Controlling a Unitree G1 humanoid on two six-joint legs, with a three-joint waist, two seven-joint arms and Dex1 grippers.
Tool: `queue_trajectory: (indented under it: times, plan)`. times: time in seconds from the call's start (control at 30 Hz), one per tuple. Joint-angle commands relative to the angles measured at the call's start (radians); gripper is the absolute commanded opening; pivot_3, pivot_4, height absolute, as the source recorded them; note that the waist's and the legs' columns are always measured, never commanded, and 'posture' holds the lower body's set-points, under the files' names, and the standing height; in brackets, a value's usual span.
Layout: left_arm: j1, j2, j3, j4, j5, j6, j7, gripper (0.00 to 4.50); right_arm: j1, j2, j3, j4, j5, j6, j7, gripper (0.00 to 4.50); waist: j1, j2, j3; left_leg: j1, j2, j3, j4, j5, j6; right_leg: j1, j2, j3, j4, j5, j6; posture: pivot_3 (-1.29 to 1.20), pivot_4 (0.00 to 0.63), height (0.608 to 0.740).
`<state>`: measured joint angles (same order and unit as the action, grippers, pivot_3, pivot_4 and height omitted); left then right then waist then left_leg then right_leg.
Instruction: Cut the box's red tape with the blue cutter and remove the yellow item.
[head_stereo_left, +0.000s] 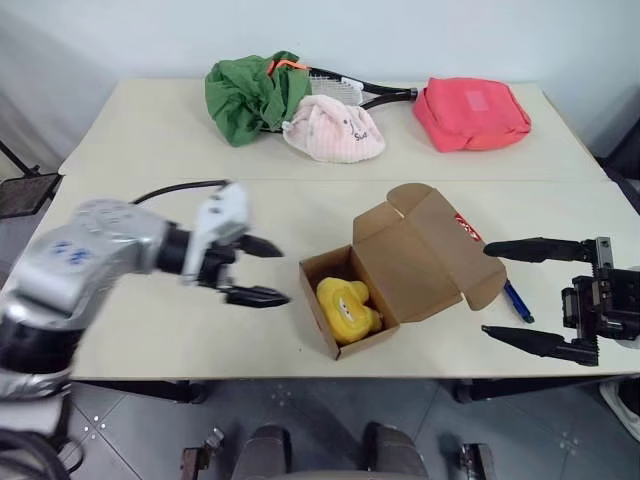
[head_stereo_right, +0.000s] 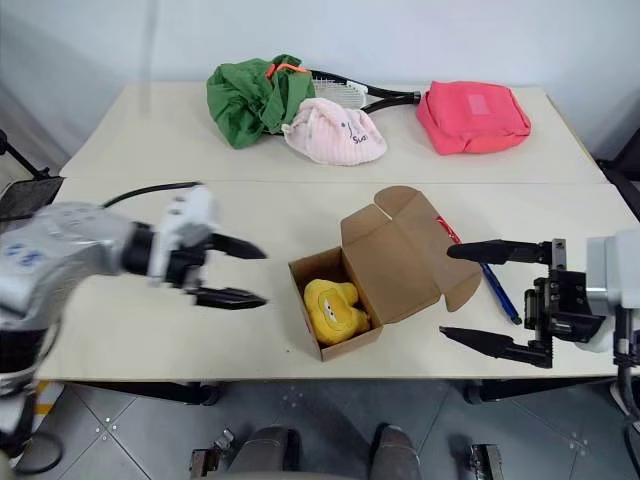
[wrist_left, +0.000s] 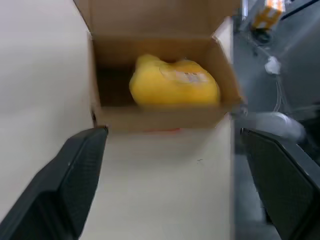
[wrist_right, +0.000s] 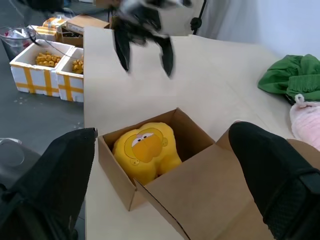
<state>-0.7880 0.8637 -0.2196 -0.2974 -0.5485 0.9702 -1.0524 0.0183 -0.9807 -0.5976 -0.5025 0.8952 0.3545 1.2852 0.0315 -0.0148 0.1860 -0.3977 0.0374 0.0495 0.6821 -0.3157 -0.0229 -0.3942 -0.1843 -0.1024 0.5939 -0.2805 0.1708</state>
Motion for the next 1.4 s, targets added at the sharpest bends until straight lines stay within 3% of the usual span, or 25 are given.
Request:
queue_trajectory:
  times: [0.03,0.23,0.57,0.8,1.03,1.3,1.4]
  plan:
    - [-0.109,-0.104,-0.126,0.025,0.052,0.031,0.019,4.48,0.036,-0.012,-0.081,-0.079,0.039,0.039,-0.037,4.5,0.002,0.0,0.0,0.0,0.0,0.0,0.0,0.0,0.0,0.0,0.0,0.0,0.0,0.0,0.0,0.0,0.15,0.74]
    - [-0.175,-0.218,-0.299,0.105,0.213,-0.102,0.018,4.48,0.094,0.021,-0.098,-0.163,0.058,0.072,-0.107,4.5,-0.003,0.0,0.0,0.0,0.0,0.0,0.0,0.0,0.0,0.0,0.0,0.0,-0.001,0.0,0.0,0.0,0.15,0.74]
    - [-0.212,-0.228,-0.421,0.216,0.391,-0.261,-0.104,4.48,0.143,0.028,-0.122,-0.226,0.106,0.11,-0.185,4.5,0.011,-0.001,0.0,0.0,0.0,0.0,0.001,0.0,0.0,0.0,0.0,0.0,-0.001,0.0,0.0,0.0,0.15,0.74]
    - [-0.228,-0.303,-0.426,0.365,0.481,-0.383,-0.103,2.31,0.147,0.025,-0.121,-0.213,0.1,0.102,-0.188,4.5,0.022,0.0,0.0,0.001,0.0,0.0,0.002,0.0,0.0,0.002,0.0,0.0,-0.001,0.0,0.0,0.0,0.15,0.74]
    - [-0.25,-0.372,-0.348,0.455,0.472,-0.474,-0.122,0.14,0.144,0.027,-0.115,-0.179,0.08,0.089,-0.167,4.5,0.024,-0.001,0.0,0.001,0.0,0.0,0.002,0.0,0.0,0.002,0.0,0.0,0.0,0.0,0.0,0.0,0.15,0.74]
    - [-0.264,-0.41,-0.012,0.481,0.213,-0.469,-0.203,0.02,0.101,0.084,-0.066,-0.121,0.063,0.048,-0.181,4.5,0.018,-0.001,0.0,0.0,0.0,0.0,0.002,0.0,0.0,0.001,0.0,0.0,0.0,0.0,0.0,0.0,0.15,0.74]
    - [-0.252,-0.416,0.182,0.464,0.03,-0.389,-0.202,0.02,0.064,0.113,-0.029,-0.089,0.057,0.038,-0.197,4.5,0.012,-0.001,0.0,0.001,0.0,0.0,0.002,0.0,0.0,0.001,0.0,0.0,0.0,0.0,0.0,0.0,0.15,0.74]
